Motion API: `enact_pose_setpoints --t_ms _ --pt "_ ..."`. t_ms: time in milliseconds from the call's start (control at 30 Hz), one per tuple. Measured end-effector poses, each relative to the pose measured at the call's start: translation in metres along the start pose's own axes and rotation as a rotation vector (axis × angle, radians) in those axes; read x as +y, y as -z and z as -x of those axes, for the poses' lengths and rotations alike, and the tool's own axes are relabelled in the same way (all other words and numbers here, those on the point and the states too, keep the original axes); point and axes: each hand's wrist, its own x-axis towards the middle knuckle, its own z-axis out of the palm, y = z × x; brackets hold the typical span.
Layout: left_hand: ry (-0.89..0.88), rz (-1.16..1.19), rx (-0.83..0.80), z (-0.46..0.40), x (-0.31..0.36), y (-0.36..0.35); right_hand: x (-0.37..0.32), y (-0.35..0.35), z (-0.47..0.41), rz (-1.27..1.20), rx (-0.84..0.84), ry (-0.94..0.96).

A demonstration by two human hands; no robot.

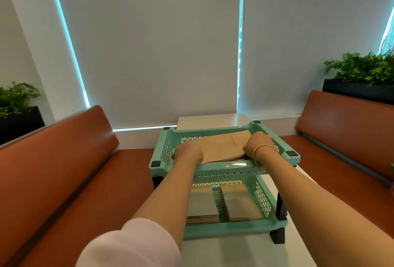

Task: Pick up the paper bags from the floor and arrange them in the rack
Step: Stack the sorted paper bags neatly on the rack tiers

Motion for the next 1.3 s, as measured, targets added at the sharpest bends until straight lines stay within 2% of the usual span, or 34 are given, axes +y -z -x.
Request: enact_pose_setpoints --t_ms 267,367,533,667,833,967,1100,1167,1300 --pt "0.012 0.079 0.011 0.008 0.002 0.002 0.0 -0.001 0.002 0.056 -0.005 0.041" --pt "0.061 0.231 0.141 0.018 0.003 0.003 -0.002 0.0 0.007 0.027 0.044 0.046" --pt "-0.204 0.628 0.429 0.045 -0.001 0.013 -0.011 0.007 0.03 -0.029 0.275 0.099" --pt "-0.355 0.661 0.524 0.068 -0.005 0.036 -0.04 0.028 0.063 -0.082 0.352 0.229" --pt "-0.403 0.76 0.679 0.111 -0.051 0.057 -0.091 0.045 0.125 -0.118 0.376 0.389" --pt "-0.202 0.881 0.804 0.138 -0.133 0.055 -0.119 0.026 0.176 -0.206 0.317 0.507" --pt "0.128 0.914 0.812 0.149 -0.227 0.039 -0.145 -0.013 0.227 -0.251 0.212 0.627" --pt "0.292 0.884 0.709 0.152 -0.273 0.025 -0.159 -0.038 0.251 -0.242 0.107 0.674" --pt "0.586 0.781 0.421 0.151 -0.355 -0.011 -0.187 -0.098 0.283 -0.135 -0.204 0.699"
